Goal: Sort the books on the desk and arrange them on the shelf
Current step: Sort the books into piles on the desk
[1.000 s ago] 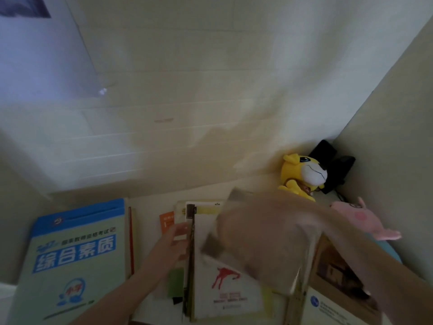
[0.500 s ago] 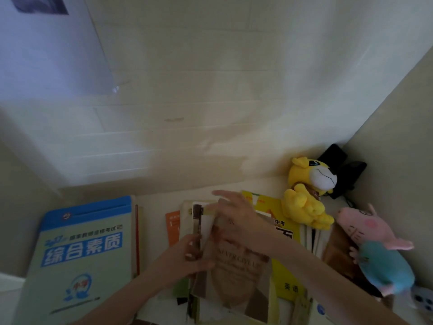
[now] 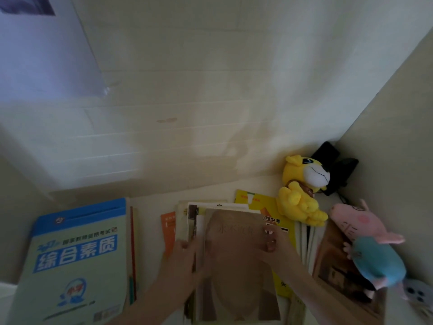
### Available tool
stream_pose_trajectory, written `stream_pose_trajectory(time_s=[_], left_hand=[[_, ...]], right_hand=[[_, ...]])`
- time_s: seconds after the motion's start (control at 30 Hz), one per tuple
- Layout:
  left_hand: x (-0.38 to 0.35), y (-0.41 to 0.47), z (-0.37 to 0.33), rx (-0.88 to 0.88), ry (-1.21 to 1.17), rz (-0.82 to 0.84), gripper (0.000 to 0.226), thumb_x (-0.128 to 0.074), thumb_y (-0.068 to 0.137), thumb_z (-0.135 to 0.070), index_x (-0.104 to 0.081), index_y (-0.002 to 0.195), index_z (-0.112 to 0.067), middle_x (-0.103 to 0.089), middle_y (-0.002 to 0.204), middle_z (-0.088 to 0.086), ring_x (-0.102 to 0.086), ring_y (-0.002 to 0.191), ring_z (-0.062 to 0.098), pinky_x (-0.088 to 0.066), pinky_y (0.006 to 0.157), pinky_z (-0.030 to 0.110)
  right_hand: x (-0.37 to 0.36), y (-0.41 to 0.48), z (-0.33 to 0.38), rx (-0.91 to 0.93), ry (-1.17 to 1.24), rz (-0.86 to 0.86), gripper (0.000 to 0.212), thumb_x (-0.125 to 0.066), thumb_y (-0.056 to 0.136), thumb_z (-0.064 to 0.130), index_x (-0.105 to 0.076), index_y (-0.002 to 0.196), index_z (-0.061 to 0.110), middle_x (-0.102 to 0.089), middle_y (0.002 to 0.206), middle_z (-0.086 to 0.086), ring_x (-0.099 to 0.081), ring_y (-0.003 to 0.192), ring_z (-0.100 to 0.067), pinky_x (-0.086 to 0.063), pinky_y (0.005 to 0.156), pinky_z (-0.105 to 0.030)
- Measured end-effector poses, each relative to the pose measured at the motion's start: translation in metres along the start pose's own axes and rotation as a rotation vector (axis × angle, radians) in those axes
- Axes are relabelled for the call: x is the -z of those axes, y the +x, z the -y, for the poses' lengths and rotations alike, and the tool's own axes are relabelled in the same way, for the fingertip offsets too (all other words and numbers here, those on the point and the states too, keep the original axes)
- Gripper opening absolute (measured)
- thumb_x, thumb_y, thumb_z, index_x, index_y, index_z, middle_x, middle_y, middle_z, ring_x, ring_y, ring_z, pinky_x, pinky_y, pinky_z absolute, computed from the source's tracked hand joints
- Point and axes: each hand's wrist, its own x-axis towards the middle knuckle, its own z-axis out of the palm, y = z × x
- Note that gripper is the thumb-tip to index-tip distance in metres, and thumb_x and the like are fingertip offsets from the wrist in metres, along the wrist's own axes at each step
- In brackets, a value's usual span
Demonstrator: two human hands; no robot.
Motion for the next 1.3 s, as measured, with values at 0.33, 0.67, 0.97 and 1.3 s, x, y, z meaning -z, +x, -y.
stream_pose_trajectory(time_s=[0.33, 0.67, 0.97, 1.3], left_hand=[[0.006, 0.016, -0.006, 0.108, -0.476, -0.046, 0.026, -0.061, 0.088, -0.014, -0.057, 0.098, -0.038, -0.066, 0.105, -0.011, -0.061, 0.099, 0.006, -0.048, 0.091, 0.025], [-0.001, 0.019, -0.023, 0.138, -0.679, -0.125, 0.046, -0.072, 0.078, -0.009, -0.045, 0.115, -0.020, -0.059, 0.100, -0.007, -0.060, 0.087, 0.006, -0.053, 0.060, 0.015], [-0.007, 0.014, -0.037, -0.008, -0.989, -0.081, 0.054, -0.062, 0.082, 0.004, -0.046, 0.121, -0.030, -0.064, 0.116, 0.000, -0.068, 0.086, 0.003, -0.054, 0.061, 0.021], [0.001, 0.014, -0.033, -0.017, -1.170, -0.092, 0.061, -0.040, 0.085, 0.019, -0.049, 0.102, -0.038, -0.071, 0.073, -0.023, -0.069, 0.066, 0.000, -0.051, 0.047, 0.018]], right_hand=[[-0.012, 0.005, -0.007, -0.006, -0.107, -0.067, 0.048, -0.076, 0.080, 0.011, -0.049, 0.112, 0.035, -0.057, 0.116, 0.002, -0.057, 0.107, -0.019, -0.055, 0.088, -0.037], [-0.021, -0.002, -0.005, -0.062, 0.147, -0.021, 0.068, -0.069, 0.085, 0.000, -0.036, 0.144, 0.008, -0.057, 0.104, 0.008, -0.054, 0.088, -0.001, -0.045, 0.064, -0.007], [-0.009, -0.004, 0.003, -0.121, 0.364, 0.043, 0.036, -0.071, 0.086, 0.009, -0.055, 0.118, 0.016, -0.064, 0.108, 0.002, -0.062, 0.095, -0.009, -0.054, 0.068, -0.018], [0.022, 0.001, 0.001, -0.199, 0.711, 0.199, 0.035, -0.063, 0.082, 0.012, -0.066, 0.116, 0.004, -0.070, 0.101, -0.019, -0.068, 0.084, -0.026, -0.056, 0.065, -0.032]])
